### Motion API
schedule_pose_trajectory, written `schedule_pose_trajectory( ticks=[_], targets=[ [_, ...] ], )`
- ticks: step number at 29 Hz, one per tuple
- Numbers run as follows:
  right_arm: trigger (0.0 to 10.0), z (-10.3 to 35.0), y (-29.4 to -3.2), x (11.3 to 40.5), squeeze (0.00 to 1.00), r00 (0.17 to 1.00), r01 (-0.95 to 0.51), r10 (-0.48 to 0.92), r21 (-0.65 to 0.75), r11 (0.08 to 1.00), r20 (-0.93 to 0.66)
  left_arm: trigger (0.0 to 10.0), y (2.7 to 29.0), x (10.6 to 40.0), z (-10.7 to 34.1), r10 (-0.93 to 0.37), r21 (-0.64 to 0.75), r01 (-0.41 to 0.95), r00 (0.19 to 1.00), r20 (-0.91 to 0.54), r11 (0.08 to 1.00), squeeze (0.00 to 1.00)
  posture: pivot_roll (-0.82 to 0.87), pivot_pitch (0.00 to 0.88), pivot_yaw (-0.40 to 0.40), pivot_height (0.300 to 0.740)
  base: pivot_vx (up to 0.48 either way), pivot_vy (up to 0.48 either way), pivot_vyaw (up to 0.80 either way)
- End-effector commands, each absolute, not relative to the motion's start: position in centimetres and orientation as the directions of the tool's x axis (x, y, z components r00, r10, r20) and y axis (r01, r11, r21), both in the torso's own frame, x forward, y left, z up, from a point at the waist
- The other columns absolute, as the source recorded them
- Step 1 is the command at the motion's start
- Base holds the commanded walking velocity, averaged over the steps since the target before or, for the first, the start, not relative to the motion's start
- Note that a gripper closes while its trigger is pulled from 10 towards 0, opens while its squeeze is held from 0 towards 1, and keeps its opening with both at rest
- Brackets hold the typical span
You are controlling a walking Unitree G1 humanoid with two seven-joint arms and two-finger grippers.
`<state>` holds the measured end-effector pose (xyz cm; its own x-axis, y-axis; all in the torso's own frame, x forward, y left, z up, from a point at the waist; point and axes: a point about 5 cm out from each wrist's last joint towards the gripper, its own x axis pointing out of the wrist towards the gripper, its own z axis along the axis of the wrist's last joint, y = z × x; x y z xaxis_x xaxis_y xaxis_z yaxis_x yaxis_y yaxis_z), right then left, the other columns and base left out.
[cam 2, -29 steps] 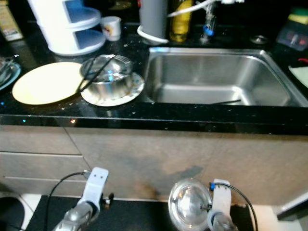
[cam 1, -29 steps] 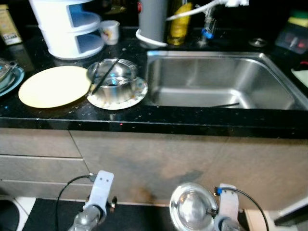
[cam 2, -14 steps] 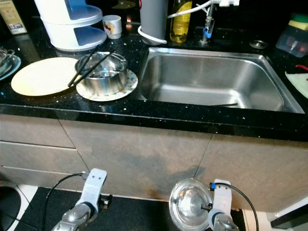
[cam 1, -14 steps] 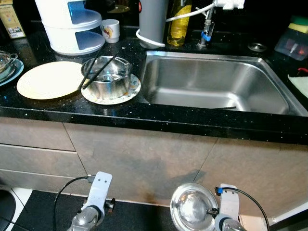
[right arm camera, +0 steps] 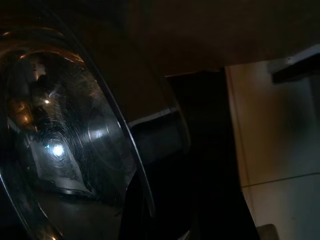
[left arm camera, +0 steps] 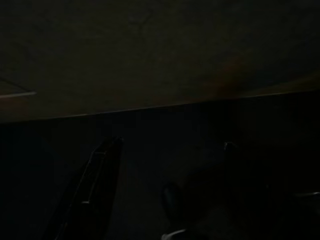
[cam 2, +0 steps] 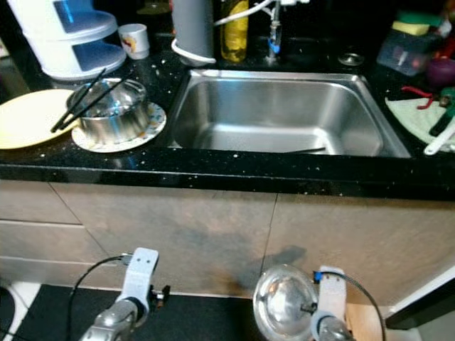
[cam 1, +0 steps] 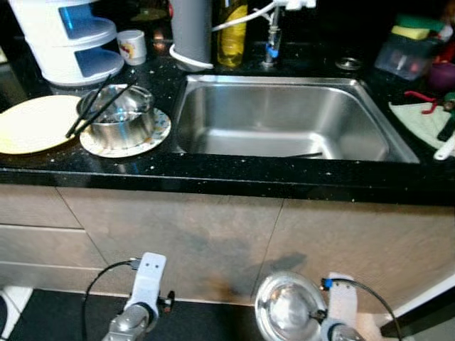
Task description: Kitchen organization
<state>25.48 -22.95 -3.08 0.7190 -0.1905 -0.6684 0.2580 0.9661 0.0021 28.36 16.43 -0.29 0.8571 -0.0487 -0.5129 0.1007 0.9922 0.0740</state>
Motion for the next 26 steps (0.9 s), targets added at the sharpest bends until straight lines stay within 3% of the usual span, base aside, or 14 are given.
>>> schedule_pose_trajectory(
  ticks=[1, 8, 26],
  targets=[
    [10.0, -3.43, -22.66, 25.16, 0.00, 0.710, 0.246, -0.179, 0.002, 0.969, -0.681, 10.0, 16.71, 27.75, -0.91, -0.043, 0.048, 0.081, 0.843, -0.536, 0.996, 0.00, -0.11, 0.183, -0.039, 0.740, 0.000, 0.480, 0.00],
    [10.0, -3.44, -22.70, 25.12, 0.00, 0.709, 0.247, -0.180, 0.001, 0.969, -0.682, 10.0, 16.81, 27.78, -0.87, -0.043, 0.052, 0.083, 0.845, -0.532, 0.995, 0.00, -0.11, 0.179, -0.039, 0.740, 0.000, 0.480, 0.00],
    [10.0, -3.73, -22.39, 24.84, 0.00, 0.703, 0.252, -0.174, 0.012, 0.968, -0.690, 10.0, 17.38, 27.98, -0.71, -0.030, 0.102, 0.100, 0.842, -0.538, 0.990, 0.00, -0.11, 0.184, -0.024, 0.740, 0.000, 0.000, 0.00]
  ],
)
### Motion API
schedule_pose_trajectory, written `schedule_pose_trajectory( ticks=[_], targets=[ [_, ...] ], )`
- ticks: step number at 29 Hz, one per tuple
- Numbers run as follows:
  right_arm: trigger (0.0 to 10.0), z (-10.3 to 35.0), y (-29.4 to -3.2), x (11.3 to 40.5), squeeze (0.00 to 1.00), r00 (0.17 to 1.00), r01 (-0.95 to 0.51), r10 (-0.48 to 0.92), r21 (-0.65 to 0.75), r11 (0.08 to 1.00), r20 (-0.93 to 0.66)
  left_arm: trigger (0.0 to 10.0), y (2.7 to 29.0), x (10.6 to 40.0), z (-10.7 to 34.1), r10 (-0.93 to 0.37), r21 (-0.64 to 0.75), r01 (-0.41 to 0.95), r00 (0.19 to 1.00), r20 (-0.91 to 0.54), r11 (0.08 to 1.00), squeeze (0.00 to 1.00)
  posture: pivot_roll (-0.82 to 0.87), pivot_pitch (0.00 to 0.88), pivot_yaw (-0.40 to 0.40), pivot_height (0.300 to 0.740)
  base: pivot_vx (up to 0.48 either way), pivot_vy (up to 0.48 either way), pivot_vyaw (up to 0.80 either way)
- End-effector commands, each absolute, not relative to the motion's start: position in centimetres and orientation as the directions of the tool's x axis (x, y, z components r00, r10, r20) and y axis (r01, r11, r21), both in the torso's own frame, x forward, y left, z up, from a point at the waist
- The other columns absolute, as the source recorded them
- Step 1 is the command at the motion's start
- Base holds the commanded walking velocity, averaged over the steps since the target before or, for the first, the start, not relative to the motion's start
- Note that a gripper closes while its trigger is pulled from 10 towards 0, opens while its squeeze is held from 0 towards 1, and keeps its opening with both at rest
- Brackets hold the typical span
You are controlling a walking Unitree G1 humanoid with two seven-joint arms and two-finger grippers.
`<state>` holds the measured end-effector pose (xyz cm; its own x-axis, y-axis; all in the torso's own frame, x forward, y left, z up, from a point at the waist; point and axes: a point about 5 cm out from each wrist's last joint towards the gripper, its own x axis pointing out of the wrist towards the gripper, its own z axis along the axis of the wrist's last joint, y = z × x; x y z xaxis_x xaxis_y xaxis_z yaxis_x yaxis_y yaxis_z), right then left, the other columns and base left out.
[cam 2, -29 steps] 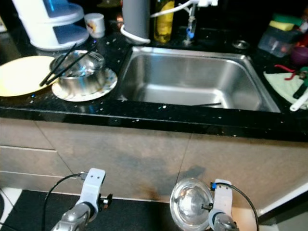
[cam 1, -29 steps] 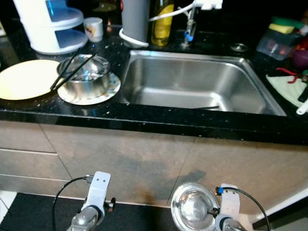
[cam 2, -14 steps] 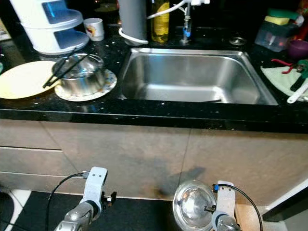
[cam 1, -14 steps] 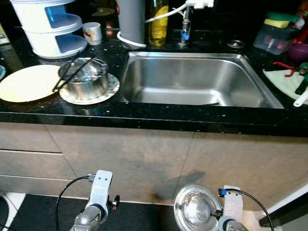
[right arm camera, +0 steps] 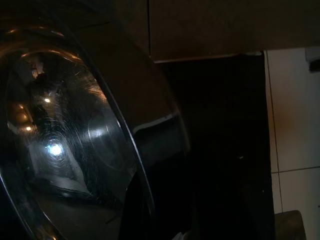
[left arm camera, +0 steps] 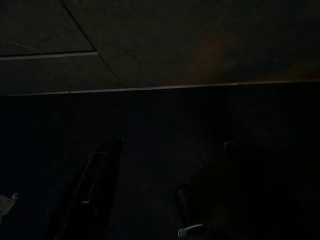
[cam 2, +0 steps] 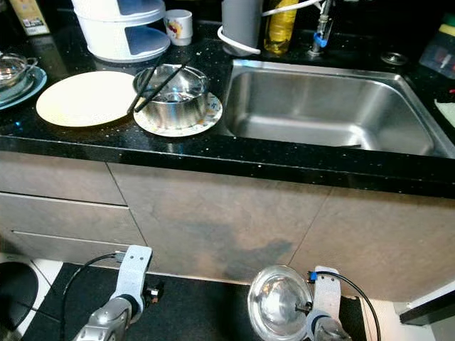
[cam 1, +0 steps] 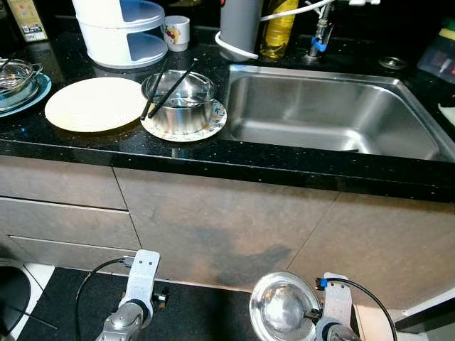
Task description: Kitchen organization
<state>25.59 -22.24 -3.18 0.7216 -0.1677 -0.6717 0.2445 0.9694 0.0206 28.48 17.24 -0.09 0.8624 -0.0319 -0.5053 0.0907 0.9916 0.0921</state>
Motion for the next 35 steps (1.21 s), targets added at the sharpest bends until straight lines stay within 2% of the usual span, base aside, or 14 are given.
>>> schedule_pose_trajectory(
  ticks=[1, 10, 19, 24, 27, 35],
  targets=[
    [10.0, -3.7, -22.4, 24.8, 0.00, 0.703, 0.252, -0.174, 0.012, 0.968, -0.690, 10.0, 17.4, 28.0, -0.7, -0.030, 0.102, 0.100, 0.842, -0.538, 0.990, 0.00, -0.11, 0.184, -0.024, 0.740, 0.000, 0.000, 0.00],
    [10.0, -4.1, -21.1, 24.7, 0.00, 0.713, 0.162, -0.093, 0.033, 0.986, -0.695, 10.0, 17.4, 28.1, -0.7, -0.013, 0.080, 0.067, 0.842, -0.539, 0.995, 0.00, -0.11, 0.188, -0.018, 0.740, 0.000, 0.000, 0.00],
    [10.0, -4.6, -20.3, 24.3, 0.00, 0.701, 0.107, -0.061, 0.020, 0.994, -0.711, 10.0, 17.5, 26.8, -2.2, 0.024, 0.107, 0.050, 0.801, -0.598, 0.993, 0.00, -0.11, 0.195, -0.019, 0.740, 0.000, 0.000, 0.00],
    [10.0, -4.1, -19.8, 24.8, 0.00, 0.737, 0.100, -0.038, 0.053, 0.994, -0.674, 10.0, 17.0, 27.0, -1.9, 0.005, 0.098, 0.061, 0.822, -0.569, 0.993, 0.00, -0.11, 0.191, -0.023, 0.740, 0.000, 0.000, 0.00],
    [10.0, -3.3, -19.7, 25.7, 0.00, 0.790, 0.067, -0.032, 0.034, 0.997, -0.612, 10.0, 16.5, 27.3, -1.6, -0.022, 0.076, 0.076, 0.839, -0.544, 0.994, 0.00, -0.11, 0.183, -0.022, 0.740, 0.000, 0.000, 0.00],
    [10.0, -1.8, -19.8, 27.0, 0.00, 0.862, 0.081, -0.041, 0.057, 0.995, -0.505, 10.0, 17.0, 27.2, -1.6, 0.008, 0.080, 0.041, 0.843, -0.538, 0.996, 0.00, -0.12, 0.189, -0.020, 0.740, 0.000, 0.000, 0.00]
  ],
)
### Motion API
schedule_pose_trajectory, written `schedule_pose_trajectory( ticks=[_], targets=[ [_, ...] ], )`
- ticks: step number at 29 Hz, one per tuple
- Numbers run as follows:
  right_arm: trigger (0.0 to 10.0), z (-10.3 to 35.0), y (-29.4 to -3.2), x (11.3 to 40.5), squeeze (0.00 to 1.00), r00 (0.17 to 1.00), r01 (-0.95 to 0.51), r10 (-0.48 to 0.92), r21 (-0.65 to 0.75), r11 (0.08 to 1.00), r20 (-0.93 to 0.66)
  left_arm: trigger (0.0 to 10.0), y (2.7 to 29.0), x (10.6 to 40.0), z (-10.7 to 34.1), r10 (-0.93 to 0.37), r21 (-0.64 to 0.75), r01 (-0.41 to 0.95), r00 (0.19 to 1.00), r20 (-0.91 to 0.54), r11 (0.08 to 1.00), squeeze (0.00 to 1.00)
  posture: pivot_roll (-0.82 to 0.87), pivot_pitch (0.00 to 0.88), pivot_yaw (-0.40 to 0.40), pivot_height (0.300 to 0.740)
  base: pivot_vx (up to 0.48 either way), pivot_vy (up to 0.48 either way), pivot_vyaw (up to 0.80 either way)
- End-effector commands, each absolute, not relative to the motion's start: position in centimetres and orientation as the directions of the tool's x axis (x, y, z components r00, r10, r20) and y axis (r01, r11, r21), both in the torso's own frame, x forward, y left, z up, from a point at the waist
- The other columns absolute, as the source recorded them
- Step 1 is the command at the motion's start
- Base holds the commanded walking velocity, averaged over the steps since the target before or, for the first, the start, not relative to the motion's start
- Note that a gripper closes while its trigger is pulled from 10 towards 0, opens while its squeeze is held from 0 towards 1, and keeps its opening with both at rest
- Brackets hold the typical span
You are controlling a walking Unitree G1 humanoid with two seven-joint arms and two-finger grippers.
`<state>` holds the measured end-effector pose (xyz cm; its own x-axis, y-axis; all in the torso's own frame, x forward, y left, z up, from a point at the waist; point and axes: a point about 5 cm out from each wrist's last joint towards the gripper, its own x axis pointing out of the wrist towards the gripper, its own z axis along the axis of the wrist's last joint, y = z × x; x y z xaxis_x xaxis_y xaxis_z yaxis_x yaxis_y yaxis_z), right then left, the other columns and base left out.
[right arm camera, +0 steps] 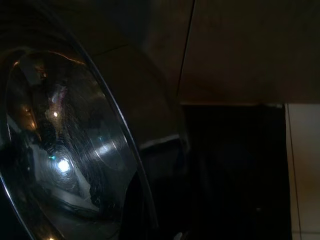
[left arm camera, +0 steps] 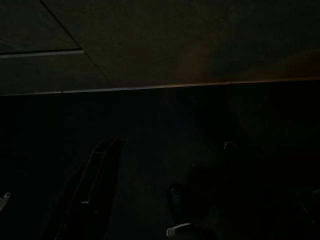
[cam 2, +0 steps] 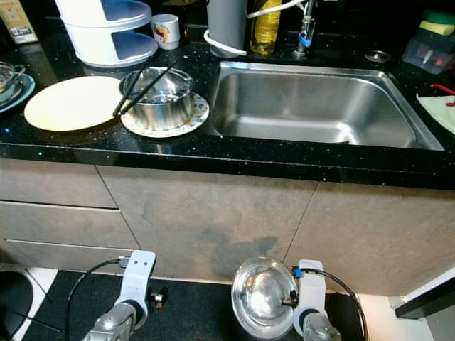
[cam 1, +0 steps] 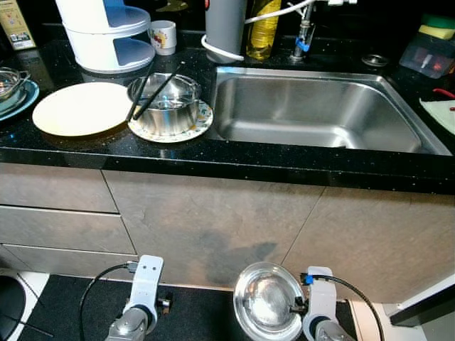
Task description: Kitchen organization
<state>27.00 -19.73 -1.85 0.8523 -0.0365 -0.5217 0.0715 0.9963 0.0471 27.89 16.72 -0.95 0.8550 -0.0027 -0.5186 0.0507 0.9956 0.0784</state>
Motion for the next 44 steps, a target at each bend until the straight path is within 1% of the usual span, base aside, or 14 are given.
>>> schedule_pose_trajectory(
  ticks=[1, 5, 9, 13, 16, 17, 20, 24, 26, 33, 38, 42, 44],
  targets=[
    [10.0, -1.9, -19.8, 26.9, 0.00, 0.857, 0.086, -0.044, 0.059, 0.995, -0.514, 10.0, 16.9, 27.2, -1.7, 0.006, 0.078, 0.044, 0.838, -0.545, 0.996, 0.00, -0.11, 0.188, -0.018, 0.740, 0.000, 0.000, 0.00],
    [10.0, -2.0, -19.6, 26.8, 0.00, 0.852, 0.081, -0.029, 0.077, 0.994, -0.522, 10.0, 16.4, 27.3, -1.6, -0.004, 0.076, 0.055, 0.836, -0.549, 0.996, 0.00, -0.11, 0.185, -0.025, 0.740, 0.000, 0.000, 0.00],
    [10.0, -2.2, -19.2, 26.8, 0.00, 0.847, 0.050, -0.008, 0.066, 0.997, -0.531, 10.0, 16.5, 27.4, -1.5, 0.003, 0.089, 0.055, 0.836, -0.549, 0.995, 0.00, -0.11, 0.185, -0.026, 0.740, 0.000, 0.000, 0.00],
    [10.0, -2.1, -19.2, 26.9, 0.00, 0.851, 0.054, -0.010, 0.068, 0.996, -0.525, 10.0, 16.6, 27.4, -1.6, 0.008, 0.090, 0.050, 0.836, -0.548, 0.995, 0.00, -0.11, 0.182, -0.024, 0.740, 0.000, 0.000, 0.00],
    [10.0, -1.4, -19.3, 27.3, 0.00, 0.885, 0.055, -0.004, 0.096, 0.994, -0.466, 10.0, 16.5, 27.4, -1.4, -0.006, 0.067, 0.048, 0.847, -0.531, 0.997, 0.00, -0.11, 0.175, -0.021, 0.740, 0.000, 0.000, 0.00],
    [10.0, -1.4, -19.3, 27.3, 0.00, 0.885, 0.055, -0.004, 0.096, 0.994, -0.466, 10.0, 16.5, 27.4, -1.4, -0.006, 0.067, 0.048, 0.847, -0.531, 0.997, 0.00, -0.11, 0.175, -0.021, 0.740, 0.000, 0.000, 0.00],
    [10.0, -0.8, -19.3, 27.6, 0.00, 0.908, 0.047, 0.019, 0.147, 0.988, -0.418, 10.0, 16.7, 27.3, -1.5, -0.006, 0.065, 0.048, 0.845, -0.535, 0.997, 0.00, -0.11, 0.171, -0.018, 0.740, 0.000, 0.000, 0.00],
    [10.0, -0.8, -19.4, 27.5, 0.00, 0.911, 0.049, 0.027, 0.172, 0.984, -0.411, 10.0, 16.9, 27.3, -1.5, -0.001, 0.062, 0.041, 0.843, -0.537, 0.997, 0.00, -0.11, 0.170, -0.019, 0.740, 0.000, 0.000, 0.00],
    [10.0, -1.3, -19.5, 27.3, 0.00, 0.887, 0.073, 0.024, 0.192, 0.979, -0.461, 10.0, 17.3, 27.4, -1.4, 0.013, 0.065, 0.026, 0.843, -0.538, 0.998, 0.00, -0.11, 0.169, -0.023, 0.740, 0.000, 0.000, 0.00],
    [10.0, -0.7, -19.3, 27.7, 0.00, 0.915, 0.066, 0.031, 0.224, 0.972, -0.403, 10.0, 17.4, 27.8, -1.0, 0.016, 0.080, 0.030, 0.854, -0.521, 0.996, 0.00, -0.09, 0.172, -0.028, 0.740, 0.000, 0.000, 0.00],
    [10.0, -0.9, -19.2, 27.6, 0.00, 0.903, 0.052, 0.035, 0.190, 0.981, -0.429, 10.0, 17.8, 27.9, -0.8, 0.029, 0.084, 0.017, 0.857, -0.515, 0.996, 0.00, -0.09, 0.176, -0.032, 0.740, 0.000, 0.000, 0.00],
    [10.0, -0.5, -19.1, 28.1, 0.00, 0.912, 0.046, 0.035, 0.187, 0.981, -0.409, 10.0, 17.9, 28.0, -0.6, 0.037, 0.090, 0.010, 0.866, -0.499, 0.996, 0.00, -0.10, 0.172, -0.028, 0.740, 0.000, 0.000, 0.00],
    [10.0, 0.5, -18.8, 28.8, 0.00, 0.933, 0.024, 0.044, 0.182, 0.983, -0.357, 10.0, 17.6, 28.4, 0.0, 0.027, 0.095, 0.020, 0.887, -0.461, 0.995, 0.00, -0.10, 0.173, -0.028, 0.740, 0.000, 0.000, 0.00]
  ],
)
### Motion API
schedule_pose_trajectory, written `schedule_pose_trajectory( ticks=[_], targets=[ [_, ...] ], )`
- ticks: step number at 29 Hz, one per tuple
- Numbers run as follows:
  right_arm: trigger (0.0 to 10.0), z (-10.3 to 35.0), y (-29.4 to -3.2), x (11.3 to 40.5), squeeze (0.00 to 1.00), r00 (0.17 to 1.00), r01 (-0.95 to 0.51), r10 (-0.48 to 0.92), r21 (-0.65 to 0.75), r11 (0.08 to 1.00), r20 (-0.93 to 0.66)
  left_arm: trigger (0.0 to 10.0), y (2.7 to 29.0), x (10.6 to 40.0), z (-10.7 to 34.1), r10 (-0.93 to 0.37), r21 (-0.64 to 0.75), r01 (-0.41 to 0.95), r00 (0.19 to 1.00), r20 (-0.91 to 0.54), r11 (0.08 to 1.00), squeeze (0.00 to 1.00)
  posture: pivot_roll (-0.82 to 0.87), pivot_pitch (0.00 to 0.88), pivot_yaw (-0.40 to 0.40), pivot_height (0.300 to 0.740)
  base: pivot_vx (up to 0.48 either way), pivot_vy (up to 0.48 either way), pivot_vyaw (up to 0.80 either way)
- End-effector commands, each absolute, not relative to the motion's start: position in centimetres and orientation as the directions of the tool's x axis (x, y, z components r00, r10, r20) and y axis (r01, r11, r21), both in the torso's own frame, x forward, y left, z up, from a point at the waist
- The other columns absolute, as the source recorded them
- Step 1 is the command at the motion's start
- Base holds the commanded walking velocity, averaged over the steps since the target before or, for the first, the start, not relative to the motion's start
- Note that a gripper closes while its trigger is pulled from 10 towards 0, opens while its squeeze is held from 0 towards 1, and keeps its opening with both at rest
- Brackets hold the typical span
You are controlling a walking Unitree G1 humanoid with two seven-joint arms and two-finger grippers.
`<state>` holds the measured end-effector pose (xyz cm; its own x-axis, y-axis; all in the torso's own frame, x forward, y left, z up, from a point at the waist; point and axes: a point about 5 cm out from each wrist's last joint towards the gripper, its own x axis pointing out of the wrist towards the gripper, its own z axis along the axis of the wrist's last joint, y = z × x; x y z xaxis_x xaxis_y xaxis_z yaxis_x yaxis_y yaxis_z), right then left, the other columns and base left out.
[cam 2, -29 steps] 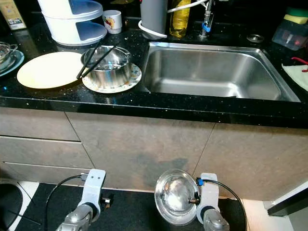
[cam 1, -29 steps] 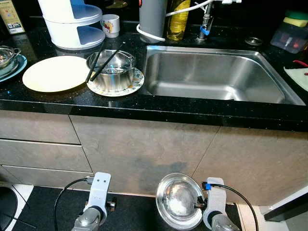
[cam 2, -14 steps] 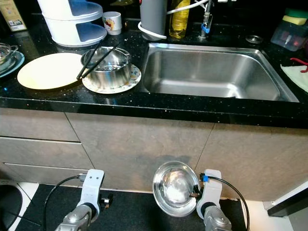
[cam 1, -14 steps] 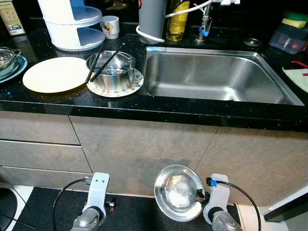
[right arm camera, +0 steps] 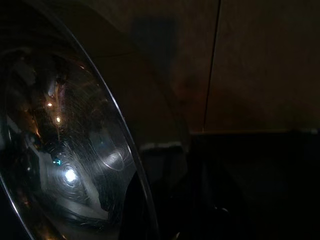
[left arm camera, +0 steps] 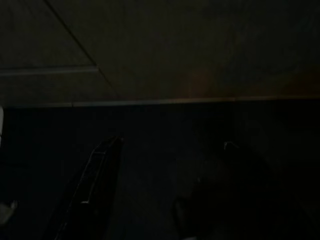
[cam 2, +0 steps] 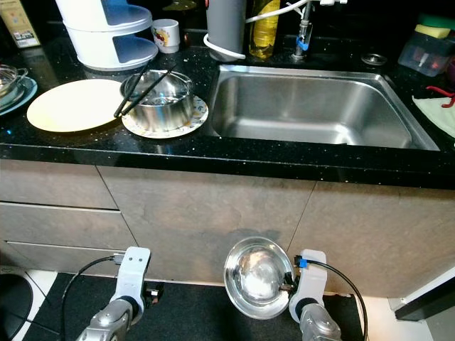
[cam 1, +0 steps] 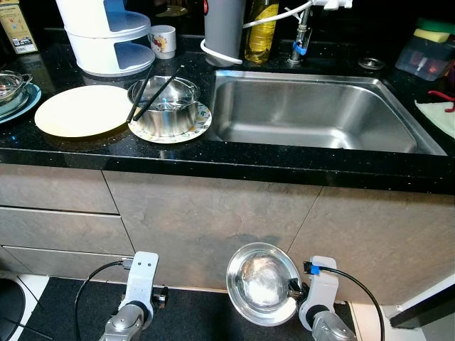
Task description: Kitchen organization
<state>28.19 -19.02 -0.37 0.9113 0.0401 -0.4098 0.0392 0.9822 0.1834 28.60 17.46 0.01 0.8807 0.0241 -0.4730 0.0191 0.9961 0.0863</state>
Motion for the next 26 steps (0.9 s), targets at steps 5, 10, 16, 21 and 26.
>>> schedule_pose_trajectory(
  ticks=[5, 10, 16, 21, 26],
  targets=[
    [10.0, 0.8, -18.7, 29.2, 0.00, 0.930, -0.007, 0.055, 0.132, 0.991, -0.363, 10.0, 16.7, 29.1, 0.6, 0.002, 0.074, 0.033, 0.900, -0.435, 0.997, 0.00, -0.11, 0.170, -0.027, 0.740, 0.000, 0.000, 0.00],
    [10.0, 0.3, -19.0, 28.9, 0.00, 0.918, -0.001, 0.054, 0.134, 0.991, -0.394, 10.0, 16.7, 29.0, 0.4, 0.018, 0.088, 0.023, 0.895, -0.445, 0.996, 0.00, -0.12, 0.171, -0.028, 0.740, 0.000, 0.000, 0.00],
    [10.0, -0.9, -18.7, 28.3, 0.00, 0.867, 0.012, 0.052, 0.125, 0.992, -0.496, 10.0, 17.0, 28.3, -0.6, 0.030, 0.097, 0.021, 0.868, -0.495, 0.995, 0.00, -0.11, 0.167, -0.023, 0.740, 0.000, 0.000, 0.00],
    [10.0, -1.7, -19.2, 27.7, 0.00, 0.835, 0.135, -0.032, 0.147, 0.980, -0.549, 10.0, 17.3, 28.0, -1.2, 0.066, 0.099, -0.014, 0.840, -0.538, 0.995, 0.00, -0.10, 0.156, -0.041, 0.740, 0.000, 0.000, 0.00],
    [10.0, -1.5, -19.2, 27.8, 0.00, 0.849, 0.138, -0.031, 0.164, 0.977, -0.527, 10.0, 17.3, 28.3, -0.8, 0.052, 0.112, 0.008, 0.855, -0.516, 0.994, 0.00, -0.10, 0.152, -0.039, 0.740, 0.000, 0.000, 0.00]
  ],
)
